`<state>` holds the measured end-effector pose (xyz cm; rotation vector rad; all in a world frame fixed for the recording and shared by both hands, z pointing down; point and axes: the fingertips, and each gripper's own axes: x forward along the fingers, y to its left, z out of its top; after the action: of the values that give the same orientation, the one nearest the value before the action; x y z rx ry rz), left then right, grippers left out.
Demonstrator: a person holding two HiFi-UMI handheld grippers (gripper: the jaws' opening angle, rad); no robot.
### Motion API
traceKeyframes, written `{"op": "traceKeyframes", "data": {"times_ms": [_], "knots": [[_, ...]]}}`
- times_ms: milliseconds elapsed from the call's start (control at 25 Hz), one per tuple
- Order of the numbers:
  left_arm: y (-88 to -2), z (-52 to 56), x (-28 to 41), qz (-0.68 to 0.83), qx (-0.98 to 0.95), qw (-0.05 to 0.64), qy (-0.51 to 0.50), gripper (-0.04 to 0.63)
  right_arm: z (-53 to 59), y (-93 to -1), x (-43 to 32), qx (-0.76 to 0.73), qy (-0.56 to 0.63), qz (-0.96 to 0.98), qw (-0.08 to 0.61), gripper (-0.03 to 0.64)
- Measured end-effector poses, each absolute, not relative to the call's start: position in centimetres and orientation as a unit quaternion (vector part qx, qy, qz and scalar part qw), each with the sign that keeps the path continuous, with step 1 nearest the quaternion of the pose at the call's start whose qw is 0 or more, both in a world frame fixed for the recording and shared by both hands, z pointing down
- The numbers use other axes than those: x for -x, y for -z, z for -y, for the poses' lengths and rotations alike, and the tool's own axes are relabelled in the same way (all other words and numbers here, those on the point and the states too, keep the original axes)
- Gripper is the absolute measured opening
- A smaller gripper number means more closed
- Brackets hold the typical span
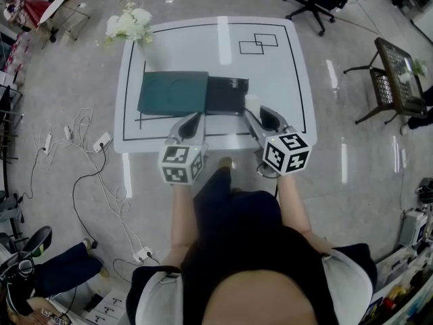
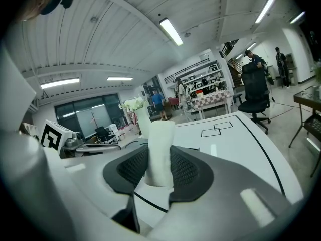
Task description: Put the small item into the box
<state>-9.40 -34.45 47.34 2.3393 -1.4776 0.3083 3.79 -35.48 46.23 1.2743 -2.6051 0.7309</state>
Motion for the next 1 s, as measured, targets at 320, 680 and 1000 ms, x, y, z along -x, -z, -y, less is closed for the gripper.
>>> {"op": "traceKeyframes", "data": {"times_ms": [320, 680, 1000], "knots": [[-47.4, 37.6, 9.9, 0.515, -0.831, 0.179, -0.110, 0.009, 38.4, -46.6, -3.1, -0.428, -0.244, 0.866, 0.083, 0.129], [-48.1, 40.7, 10.9, 0.506, -0.834, 0.187, -0.114, 0.009, 41.0, -47.6, -1.9, -0.425, -0.247, 0.864, 0.104, 0.129], [-48.7, 42.9, 11.2, 0.493, -0.841, 0.190, -0.120, 0.009, 42.7, -48.8, -0.4, -0.419, -0.250, 0.864, 0.125, 0.129]]}}
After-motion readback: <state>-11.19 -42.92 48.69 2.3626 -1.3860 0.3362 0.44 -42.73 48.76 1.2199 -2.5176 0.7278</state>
